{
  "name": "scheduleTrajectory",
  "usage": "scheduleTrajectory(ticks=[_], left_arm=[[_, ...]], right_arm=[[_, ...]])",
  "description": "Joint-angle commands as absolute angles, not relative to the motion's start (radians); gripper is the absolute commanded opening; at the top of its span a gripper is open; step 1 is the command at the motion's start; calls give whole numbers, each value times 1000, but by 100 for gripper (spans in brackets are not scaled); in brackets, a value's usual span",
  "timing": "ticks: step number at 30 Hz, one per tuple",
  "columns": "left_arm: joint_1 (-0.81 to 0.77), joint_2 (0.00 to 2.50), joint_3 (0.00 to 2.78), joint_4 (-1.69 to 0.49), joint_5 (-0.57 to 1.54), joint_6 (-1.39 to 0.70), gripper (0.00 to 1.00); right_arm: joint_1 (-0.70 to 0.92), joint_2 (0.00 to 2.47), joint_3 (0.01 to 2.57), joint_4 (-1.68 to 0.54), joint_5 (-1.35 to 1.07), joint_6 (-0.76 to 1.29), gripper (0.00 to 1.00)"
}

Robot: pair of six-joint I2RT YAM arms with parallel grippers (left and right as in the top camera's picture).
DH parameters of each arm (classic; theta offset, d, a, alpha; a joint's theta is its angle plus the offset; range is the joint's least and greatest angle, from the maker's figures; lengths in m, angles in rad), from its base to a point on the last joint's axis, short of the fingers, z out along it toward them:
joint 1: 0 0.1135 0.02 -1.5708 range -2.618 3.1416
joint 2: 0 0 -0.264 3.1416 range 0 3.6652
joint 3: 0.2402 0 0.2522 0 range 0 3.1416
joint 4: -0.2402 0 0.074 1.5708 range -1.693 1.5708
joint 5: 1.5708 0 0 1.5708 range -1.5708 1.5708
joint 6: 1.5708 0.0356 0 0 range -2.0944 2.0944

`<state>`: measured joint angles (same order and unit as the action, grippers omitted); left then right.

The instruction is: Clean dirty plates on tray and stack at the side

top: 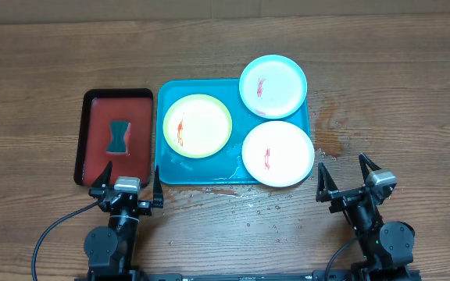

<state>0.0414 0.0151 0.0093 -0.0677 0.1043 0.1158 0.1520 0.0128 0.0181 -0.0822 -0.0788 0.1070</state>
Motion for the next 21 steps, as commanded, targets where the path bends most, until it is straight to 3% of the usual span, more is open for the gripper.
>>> scheduleTrajectory(ticks=[1, 21], left_arm=[[46, 6, 5, -70, 97, 134, 100], [46, 6, 5, -70, 101, 128, 100]], right_arm=[[157, 9, 8, -77, -80, 104, 100], [157, 9, 8, -60, -80, 104, 100]])
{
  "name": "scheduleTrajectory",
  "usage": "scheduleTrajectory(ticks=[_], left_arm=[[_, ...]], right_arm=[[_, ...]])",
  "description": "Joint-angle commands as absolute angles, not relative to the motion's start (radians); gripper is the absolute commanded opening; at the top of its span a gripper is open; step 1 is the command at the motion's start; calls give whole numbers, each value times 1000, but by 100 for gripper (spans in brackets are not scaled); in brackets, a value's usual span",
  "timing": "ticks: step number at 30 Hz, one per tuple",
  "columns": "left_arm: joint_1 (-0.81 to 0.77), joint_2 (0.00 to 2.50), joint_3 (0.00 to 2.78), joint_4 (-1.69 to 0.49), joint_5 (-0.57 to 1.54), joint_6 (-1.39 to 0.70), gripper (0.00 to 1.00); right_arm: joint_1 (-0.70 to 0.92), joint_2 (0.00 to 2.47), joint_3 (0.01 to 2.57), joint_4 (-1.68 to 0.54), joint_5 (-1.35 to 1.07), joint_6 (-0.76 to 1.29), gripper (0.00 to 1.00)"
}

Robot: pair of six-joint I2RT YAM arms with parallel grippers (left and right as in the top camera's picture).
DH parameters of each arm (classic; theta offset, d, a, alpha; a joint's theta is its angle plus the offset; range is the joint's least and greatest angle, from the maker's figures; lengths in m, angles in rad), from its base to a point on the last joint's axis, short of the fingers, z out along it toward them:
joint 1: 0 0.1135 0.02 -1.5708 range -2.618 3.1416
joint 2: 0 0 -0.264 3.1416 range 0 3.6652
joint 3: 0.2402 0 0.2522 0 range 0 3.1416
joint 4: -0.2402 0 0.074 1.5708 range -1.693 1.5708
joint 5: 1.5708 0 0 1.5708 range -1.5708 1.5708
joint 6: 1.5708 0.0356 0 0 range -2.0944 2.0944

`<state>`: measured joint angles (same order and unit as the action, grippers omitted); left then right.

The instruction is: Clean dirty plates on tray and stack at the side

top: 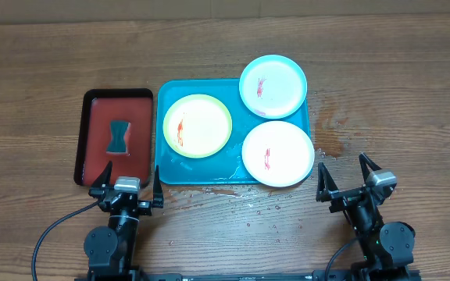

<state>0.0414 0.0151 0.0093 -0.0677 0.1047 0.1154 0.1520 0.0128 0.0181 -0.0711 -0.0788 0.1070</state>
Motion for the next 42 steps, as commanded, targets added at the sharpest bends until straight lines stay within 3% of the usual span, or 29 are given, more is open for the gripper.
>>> scheduleTrajectory(ticks=[1, 14, 42], left_arm=[[46, 6, 5, -70, 99, 128, 99], [46, 6, 36, -66, 226, 52, 100], [46, 8, 374, -156, 190, 52, 100]], right_arm=[[157, 9, 8, -60, -80, 104, 100], [157, 9, 9, -14, -92, 104, 100], [157, 13, 267, 6, -92, 104, 100]])
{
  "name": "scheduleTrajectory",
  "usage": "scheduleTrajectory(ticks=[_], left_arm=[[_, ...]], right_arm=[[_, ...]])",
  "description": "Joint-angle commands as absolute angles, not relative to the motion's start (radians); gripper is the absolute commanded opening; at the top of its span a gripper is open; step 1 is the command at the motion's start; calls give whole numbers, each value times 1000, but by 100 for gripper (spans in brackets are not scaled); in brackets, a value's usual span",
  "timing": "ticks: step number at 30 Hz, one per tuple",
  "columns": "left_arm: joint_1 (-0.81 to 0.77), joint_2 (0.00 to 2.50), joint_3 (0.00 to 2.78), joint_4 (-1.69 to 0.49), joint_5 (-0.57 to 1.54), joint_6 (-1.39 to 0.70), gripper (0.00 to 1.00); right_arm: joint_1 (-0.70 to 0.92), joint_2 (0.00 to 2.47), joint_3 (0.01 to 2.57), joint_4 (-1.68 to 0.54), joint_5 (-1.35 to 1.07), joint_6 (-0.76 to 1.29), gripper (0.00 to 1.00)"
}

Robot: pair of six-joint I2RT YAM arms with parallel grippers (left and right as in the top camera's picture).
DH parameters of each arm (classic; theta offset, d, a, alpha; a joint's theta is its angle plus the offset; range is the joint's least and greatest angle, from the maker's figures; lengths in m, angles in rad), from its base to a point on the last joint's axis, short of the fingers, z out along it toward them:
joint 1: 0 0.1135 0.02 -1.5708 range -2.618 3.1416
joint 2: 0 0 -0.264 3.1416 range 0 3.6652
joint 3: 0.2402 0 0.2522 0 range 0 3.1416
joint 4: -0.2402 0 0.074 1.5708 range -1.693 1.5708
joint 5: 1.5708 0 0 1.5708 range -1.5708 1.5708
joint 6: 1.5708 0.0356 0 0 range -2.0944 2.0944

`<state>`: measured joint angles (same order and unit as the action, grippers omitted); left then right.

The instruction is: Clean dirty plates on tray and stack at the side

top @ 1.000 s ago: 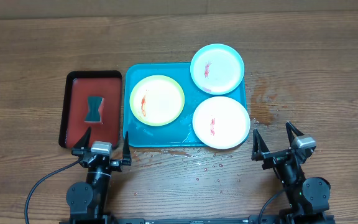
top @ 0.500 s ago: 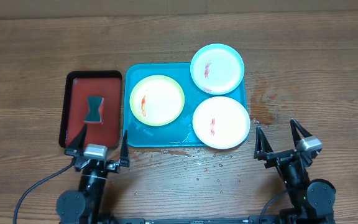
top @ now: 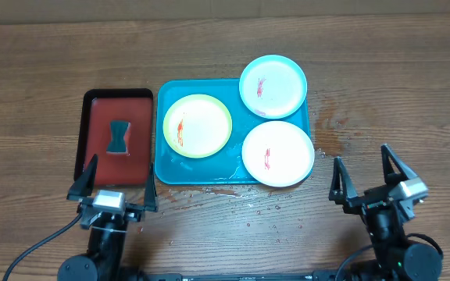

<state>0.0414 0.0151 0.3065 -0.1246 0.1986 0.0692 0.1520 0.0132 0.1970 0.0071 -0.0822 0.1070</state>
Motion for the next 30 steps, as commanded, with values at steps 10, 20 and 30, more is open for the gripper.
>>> scheduleTrajectory(ticks=[10, 20, 30], left_arm=[[46, 224, 679, -381, 178, 45, 100], [46, 725, 1266, -833, 250, 112, 99], [46, 1261, 1898, -1435, 377, 162, 100]], right_arm=[[157, 171, 459, -21, -191, 104, 100], [157, 540, 876, -335, -333, 104, 100], [157, 984, 1341, -751, -522, 104, 100]])
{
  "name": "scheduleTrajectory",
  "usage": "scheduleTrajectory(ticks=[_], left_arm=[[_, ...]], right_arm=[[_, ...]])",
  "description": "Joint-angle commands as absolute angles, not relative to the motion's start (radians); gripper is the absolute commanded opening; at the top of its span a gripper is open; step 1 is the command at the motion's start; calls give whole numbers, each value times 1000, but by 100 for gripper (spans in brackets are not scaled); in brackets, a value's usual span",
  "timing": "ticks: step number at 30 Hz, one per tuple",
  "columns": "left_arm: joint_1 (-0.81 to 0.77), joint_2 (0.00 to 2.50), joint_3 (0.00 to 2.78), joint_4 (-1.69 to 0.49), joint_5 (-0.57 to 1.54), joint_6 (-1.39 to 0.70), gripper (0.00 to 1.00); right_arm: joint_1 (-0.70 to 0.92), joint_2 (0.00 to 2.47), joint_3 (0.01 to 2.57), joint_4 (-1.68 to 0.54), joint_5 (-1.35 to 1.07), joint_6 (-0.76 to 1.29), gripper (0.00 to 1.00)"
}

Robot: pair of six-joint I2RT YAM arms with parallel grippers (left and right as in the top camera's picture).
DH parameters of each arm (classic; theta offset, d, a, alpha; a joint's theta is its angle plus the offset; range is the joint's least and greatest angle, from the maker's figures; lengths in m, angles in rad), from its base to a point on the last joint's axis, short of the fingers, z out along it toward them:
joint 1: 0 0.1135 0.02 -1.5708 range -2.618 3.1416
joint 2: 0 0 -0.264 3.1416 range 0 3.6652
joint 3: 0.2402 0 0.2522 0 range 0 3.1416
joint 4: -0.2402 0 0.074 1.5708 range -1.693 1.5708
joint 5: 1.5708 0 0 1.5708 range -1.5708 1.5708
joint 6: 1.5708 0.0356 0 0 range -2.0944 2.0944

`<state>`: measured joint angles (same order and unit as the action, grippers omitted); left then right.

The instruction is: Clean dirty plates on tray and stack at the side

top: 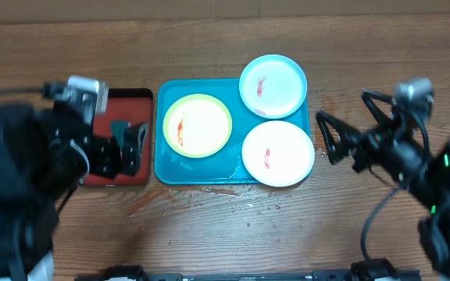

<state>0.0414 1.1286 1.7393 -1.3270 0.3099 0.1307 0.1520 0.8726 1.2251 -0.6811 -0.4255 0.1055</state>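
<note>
Three dirty plates with red smears sit on the blue tray [170, 168]: a yellow-green-rimmed plate [198, 125] at its left, a light blue plate [273, 86] at the back right and a white plate [278, 154] at the front right. My left gripper [127, 148] hangs open over the red tray [131, 95], right above the dark sponge [119, 126], which it partly hides. Just right of the white plate, my right gripper [346, 126] is open and holds nothing.
Water drops and a wet patch lie on the wooden table in front of and to the right of the blue tray. Both arms are raised and loom large and blurred at the left and right sides of the view.
Both arms have risen from the front edge and reached forward. The left gripper is now over the sponge in the red tray, and the right one is beside the white plate. The plates have not moved.
Both grippers first rested open at the table's front edge, unchanged across two moments. Then they stood slightly lifted and farther apart. Now the left is over the sponge and the right is next to the blue tray; plates and sponge lie where they were.
</note>
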Motion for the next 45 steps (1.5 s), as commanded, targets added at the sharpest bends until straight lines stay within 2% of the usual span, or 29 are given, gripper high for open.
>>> scheduleTrajectory(ticks=[1, 5, 8, 11, 15, 17, 18, 20, 21, 25, 26, 30, 34, 45], left_arm=[[46, 1303, 1941, -1485, 384, 162, 100], [46, 1488, 2096, -1692, 439, 160, 100], [45, 1584, 2100, -1690, 479, 11, 100], [45, 1633, 2100, -1689, 499, -8, 100], [46, 1707, 2100, -1632, 381, -1, 99], [46, 1738, 2100, -1619, 367, -1, 100], [46, 1758, 2100, -1619, 360, 0, 100], [46, 1781, 2100, -1620, 359, 0, 100], [46, 1797, 2100, -1616, 357, 1, 100], [47, 1819, 2101, -1589, 250, -2, 100], [47, 1818, 2103, -1580, 186, -29, 100], [48, 1818, 2135, -1577, 19, -130, 100], [48, 1818, 2188, -1585, -87, -218, 100], [47, 1818, 2212, -1568, -110, -218, 98]], right_arm=[[157, 1028, 1384, -797, -540, 104, 100], [157, 1231, 1586, -1023, -589, 104, 100], [157, 1409, 1723, -1196, -613, 104, 100], [157, 1497, 1735, -1207, -637, 104, 100], [157, 1615, 1734, -1109, -719, 158, 100], [168, 1673, 1734, -1057, -803, 157, 94], [194, 1710, 1735, -1030, -796, 157, 86], [232, 1745, 1734, -1006, -749, 185, 78], [276, 1774, 1735, -986, -651, 242, 73], [417, 1846, 1735, -947, -314, 367, 69], [465, 1870, 1735, -934, -219, 402, 64], [563, 1950, 1735, -904, -32, 505, 57], [601, 2056, 1735, -894, 15, 567, 52], [603, 2234, 1734, -822, 4, 615, 39]])
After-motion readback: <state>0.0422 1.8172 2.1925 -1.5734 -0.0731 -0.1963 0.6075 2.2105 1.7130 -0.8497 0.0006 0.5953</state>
